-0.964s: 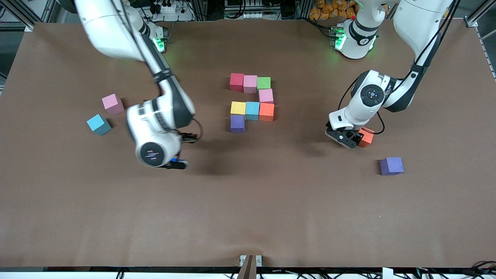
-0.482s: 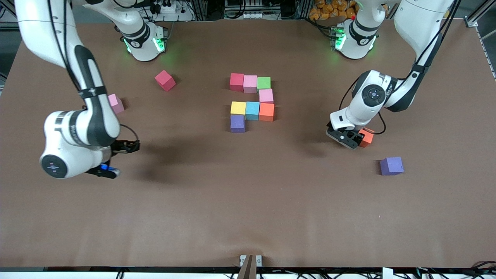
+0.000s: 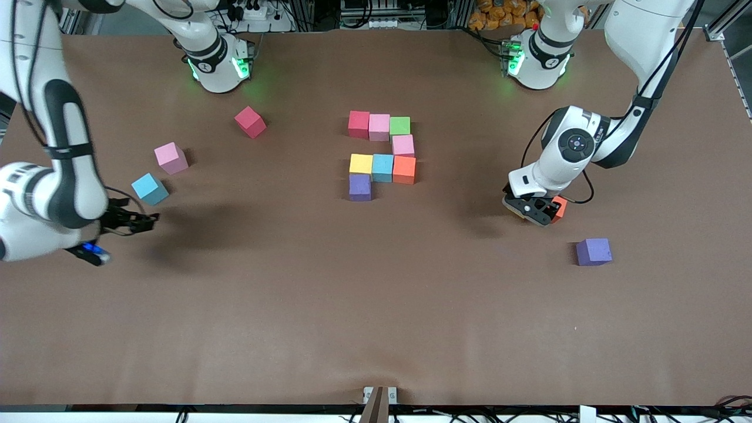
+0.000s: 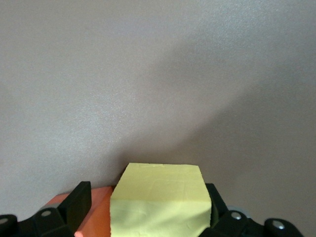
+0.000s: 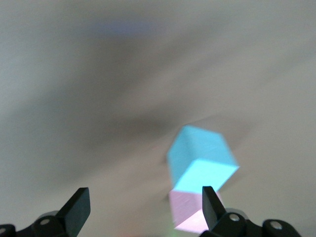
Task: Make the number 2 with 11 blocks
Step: 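Move the right gripper to the cyan block and grasp it, then carry the cyan block toward the purple block with the right gripper, then lower the cyan block below the purple block with the right gripper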
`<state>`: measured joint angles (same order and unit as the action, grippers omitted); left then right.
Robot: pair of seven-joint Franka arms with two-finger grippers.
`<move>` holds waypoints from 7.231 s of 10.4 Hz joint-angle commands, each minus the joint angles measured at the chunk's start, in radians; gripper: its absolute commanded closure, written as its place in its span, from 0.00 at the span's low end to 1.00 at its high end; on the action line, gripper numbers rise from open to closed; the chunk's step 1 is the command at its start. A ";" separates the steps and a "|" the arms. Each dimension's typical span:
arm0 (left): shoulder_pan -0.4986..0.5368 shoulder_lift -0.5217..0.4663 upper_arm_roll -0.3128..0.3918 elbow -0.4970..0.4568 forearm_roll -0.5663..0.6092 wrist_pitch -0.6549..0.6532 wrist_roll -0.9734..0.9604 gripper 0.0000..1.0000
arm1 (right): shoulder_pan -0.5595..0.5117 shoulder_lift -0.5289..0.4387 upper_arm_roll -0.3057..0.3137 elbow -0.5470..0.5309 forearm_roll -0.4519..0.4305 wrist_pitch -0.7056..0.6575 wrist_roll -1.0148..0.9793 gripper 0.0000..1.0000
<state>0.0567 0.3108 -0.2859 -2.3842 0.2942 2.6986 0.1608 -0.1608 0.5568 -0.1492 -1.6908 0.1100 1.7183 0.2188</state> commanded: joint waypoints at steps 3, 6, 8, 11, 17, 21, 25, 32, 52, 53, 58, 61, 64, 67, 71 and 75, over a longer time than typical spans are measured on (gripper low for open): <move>0.006 -0.044 -0.007 -0.047 -0.027 0.010 0.028 0.00 | -0.094 -0.032 0.020 -0.136 0.067 0.135 0.027 0.00; 0.005 -0.044 -0.010 -0.052 -0.029 0.010 0.019 0.00 | -0.123 -0.032 0.020 -0.177 0.085 0.158 0.030 0.00; 0.005 -0.045 -0.012 -0.053 -0.046 0.009 0.016 0.06 | -0.135 -0.037 0.020 -0.207 0.085 0.158 0.028 0.00; 0.005 -0.047 -0.015 -0.053 -0.063 0.000 0.013 0.20 | -0.137 -0.051 0.022 -0.237 0.088 0.153 0.028 0.00; -0.006 -0.059 -0.047 -0.027 -0.128 -0.028 0.011 0.28 | -0.152 -0.044 0.023 -0.250 0.102 0.124 0.010 0.00; -0.008 -0.059 -0.052 -0.007 -0.129 -0.036 0.011 0.36 | -0.146 -0.041 0.026 -0.250 0.102 0.122 0.007 0.95; -0.006 -0.055 -0.053 0.042 -0.129 -0.072 0.011 0.40 | -0.070 -0.041 0.026 -0.190 0.085 0.104 -0.165 1.00; -0.006 -0.050 -0.096 0.184 -0.201 -0.226 0.006 0.40 | 0.367 0.033 0.026 0.017 0.042 0.063 -0.239 1.00; 0.022 -0.019 -0.090 0.249 -0.233 -0.260 -0.006 0.40 | 0.782 0.397 0.091 0.577 0.218 0.095 0.280 1.00; 0.022 -0.019 -0.090 0.249 -0.233 -0.263 -0.004 0.40 | 0.788 0.397 0.091 0.577 0.217 0.102 0.280 1.00; 0.025 -0.019 -0.090 0.249 -0.233 -0.263 -0.003 0.40 | 0.856 0.404 0.072 0.566 0.160 0.096 0.281 1.00; 0.025 -0.019 -0.090 0.249 -0.233 -0.263 -0.003 0.40 | 0.882 0.414 0.069 0.563 0.160 0.101 0.321 1.00; 0.025 -0.019 -0.090 0.249 -0.233 -0.263 -0.003 0.40 | 0.883 0.416 0.063 0.560 0.166 0.101 0.359 1.00; 0.025 -0.019 -0.090 0.249 -0.233 -0.263 -0.003 0.40 | 0.882 0.422 0.063 0.548 0.171 0.103 0.410 1.00; 0.025 -0.018 -0.090 0.249 -0.233 -0.263 -0.003 0.41 | 0.885 0.442 0.063 0.548 0.169 0.113 0.403 1.00; 0.025 -0.018 -0.090 0.249 -0.233 -0.263 -0.003 0.41 | 0.885 0.457 0.063 0.548 0.163 0.129 0.344 1.00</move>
<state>0.0767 0.2909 -0.3714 -2.1495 0.0845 2.4571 0.1535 0.7081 0.9367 -0.0840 -1.1463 0.2717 1.8211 0.5879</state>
